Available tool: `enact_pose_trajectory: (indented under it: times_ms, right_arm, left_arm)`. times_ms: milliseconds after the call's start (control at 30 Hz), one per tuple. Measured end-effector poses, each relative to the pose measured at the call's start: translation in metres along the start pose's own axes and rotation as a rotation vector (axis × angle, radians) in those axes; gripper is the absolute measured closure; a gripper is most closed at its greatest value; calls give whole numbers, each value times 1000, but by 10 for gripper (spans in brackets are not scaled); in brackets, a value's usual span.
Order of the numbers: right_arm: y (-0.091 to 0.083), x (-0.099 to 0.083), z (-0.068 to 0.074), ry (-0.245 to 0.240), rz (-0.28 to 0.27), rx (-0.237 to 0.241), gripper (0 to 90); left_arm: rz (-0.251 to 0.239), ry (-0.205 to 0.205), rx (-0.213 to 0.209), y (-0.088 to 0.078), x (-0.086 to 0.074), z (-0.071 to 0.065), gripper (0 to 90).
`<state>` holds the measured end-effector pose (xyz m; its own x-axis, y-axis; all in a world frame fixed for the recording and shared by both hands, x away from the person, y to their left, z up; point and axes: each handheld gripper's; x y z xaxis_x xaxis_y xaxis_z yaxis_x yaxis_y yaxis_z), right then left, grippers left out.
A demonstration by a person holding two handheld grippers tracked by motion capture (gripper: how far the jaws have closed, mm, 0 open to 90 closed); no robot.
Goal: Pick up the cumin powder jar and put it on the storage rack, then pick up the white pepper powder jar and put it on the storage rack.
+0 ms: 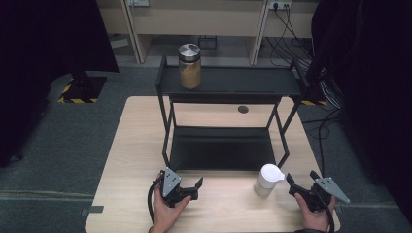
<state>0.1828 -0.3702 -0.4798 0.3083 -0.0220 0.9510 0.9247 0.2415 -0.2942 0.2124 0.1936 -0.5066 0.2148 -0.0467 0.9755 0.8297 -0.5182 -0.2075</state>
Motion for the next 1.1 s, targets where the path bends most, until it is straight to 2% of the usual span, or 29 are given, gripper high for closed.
enact_pose_trajectory:
  times_ms: [167, 1100]
  right_arm:
    - [0, 0, 0, 1, -1, -1, 51]
    - [-1, -1, -2, 15, -5, 4, 47]
  left_arm:
    - [-5, -20, 0, -1, -1, 2, 7]
    - [-7, -15, -3, -1, -1, 1, 7]
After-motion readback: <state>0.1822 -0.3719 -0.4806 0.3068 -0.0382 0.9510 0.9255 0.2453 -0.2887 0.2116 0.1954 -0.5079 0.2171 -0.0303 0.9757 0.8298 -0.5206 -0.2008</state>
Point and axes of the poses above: each handheld gripper's, and its own axes: y roughly forward along the jaws, x roughly out of its top, z roughly to its left, and after that the axes turned 2 degrees about x, right-handed
